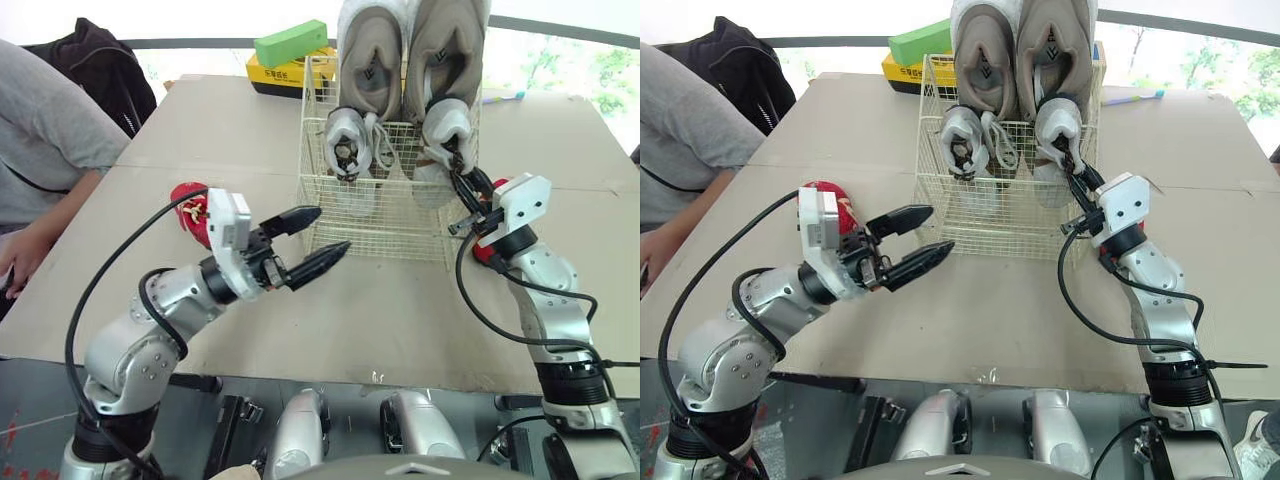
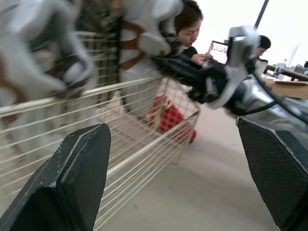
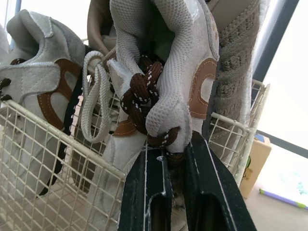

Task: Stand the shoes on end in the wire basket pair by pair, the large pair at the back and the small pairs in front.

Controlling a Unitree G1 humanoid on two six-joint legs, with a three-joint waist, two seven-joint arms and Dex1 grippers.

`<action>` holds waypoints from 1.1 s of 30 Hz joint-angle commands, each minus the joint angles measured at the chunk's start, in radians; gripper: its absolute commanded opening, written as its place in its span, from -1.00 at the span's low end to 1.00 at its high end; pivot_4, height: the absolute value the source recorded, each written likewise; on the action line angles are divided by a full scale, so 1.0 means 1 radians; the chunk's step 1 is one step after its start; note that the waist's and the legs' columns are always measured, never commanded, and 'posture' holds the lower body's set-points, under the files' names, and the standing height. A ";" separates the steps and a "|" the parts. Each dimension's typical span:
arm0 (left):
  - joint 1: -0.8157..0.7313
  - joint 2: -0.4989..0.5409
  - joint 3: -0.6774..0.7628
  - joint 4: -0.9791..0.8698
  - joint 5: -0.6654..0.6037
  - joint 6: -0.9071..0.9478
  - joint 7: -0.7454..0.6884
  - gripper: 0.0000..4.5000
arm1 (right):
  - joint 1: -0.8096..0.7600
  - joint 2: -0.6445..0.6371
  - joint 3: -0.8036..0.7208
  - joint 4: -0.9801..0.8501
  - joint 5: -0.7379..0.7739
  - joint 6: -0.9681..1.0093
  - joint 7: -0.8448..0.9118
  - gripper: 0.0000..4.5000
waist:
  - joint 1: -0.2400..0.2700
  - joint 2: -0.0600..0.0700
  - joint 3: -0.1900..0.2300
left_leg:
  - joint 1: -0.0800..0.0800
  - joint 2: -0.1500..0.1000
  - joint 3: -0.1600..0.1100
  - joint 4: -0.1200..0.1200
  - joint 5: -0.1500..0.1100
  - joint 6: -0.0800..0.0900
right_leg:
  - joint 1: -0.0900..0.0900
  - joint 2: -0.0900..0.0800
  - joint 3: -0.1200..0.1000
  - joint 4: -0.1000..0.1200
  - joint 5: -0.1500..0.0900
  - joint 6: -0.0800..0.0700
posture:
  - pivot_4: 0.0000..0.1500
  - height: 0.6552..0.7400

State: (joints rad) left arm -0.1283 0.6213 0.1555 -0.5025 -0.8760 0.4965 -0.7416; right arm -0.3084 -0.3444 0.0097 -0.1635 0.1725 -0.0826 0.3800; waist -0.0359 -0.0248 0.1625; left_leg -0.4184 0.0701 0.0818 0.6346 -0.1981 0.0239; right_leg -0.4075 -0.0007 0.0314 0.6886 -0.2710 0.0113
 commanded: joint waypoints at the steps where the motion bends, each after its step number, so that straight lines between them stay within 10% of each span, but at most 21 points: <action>1: 0.038 0.008 0.043 0.008 0.020 -0.066 -0.083 1.00 | 0.029 -0.004 0.027 -0.018 0.014 0.055 0.046 -0.98 | -0.002 0.000 0.000 | 0.000 0.000 0.001 -0.001 0.000 0.000 | 0.000 0.000 0.001 -0.001 0.000 0.000 | 1.00 1.00; 5: 0.087 0.003 0.050 0.004 0.043 -0.103 -0.132 1.00 | 0.031 -0.007 0.024 -0.038 0.042 0.128 0.058 -0.98 | -0.001 -0.001 -0.001 | 0.000 0.002 0.002 -0.002 0.000 0.000 | 0.000 0.000 0.001 -0.004 0.000 0.000 | 1.00 1.00; 8: 0.117 -0.006 0.052 -0.001 0.050 -0.123 -0.149 1.00 | 0.037 -0.016 0.013 -0.064 0.075 0.184 0.071 -0.59 | -0.003 -0.003 -0.002 | 0.000 0.002 0.003 -0.002 0.000 0.000 | 0.000 -0.001 0.002 -0.005 0.000 0.000 | 1.00 1.00; 16: 0.166 -0.053 0.082 0.008 0.029 -0.130 -0.112 1.00 | 0.104 -0.084 -0.021 -0.258 0.181 0.326 0.142 0.99 | -0.001 -0.004 -0.003 | 0.001 0.003 0.004 -0.002 0.000 0.000 | 0.000 -0.002 0.003 -0.005 0.000 0.001 | 1.00 1.00; 33: 0.117 -0.300 0.265 0.131 0.207 -0.181 0.476 1.00 | 0.128 -0.264 -0.057 -0.471 0.342 0.408 0.347 0.99 | 0.003 -0.007 -0.001 | 0.000 0.002 0.004 -0.002 0.000 0.000 | 0.000 -0.001 0.002 -0.008 0.000 0.003 | 1.00 1.00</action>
State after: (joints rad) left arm -0.0028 0.3201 0.4122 -0.3597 -0.7193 0.3191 -0.3319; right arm -0.1714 -0.6011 -0.0428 -0.5992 0.4911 0.3301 0.7102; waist -0.0333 -0.0321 0.1619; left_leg -0.4192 0.0725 0.0856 0.6321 -0.1985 0.0240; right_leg -0.4074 -0.0018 0.0332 0.6802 -0.2713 0.0138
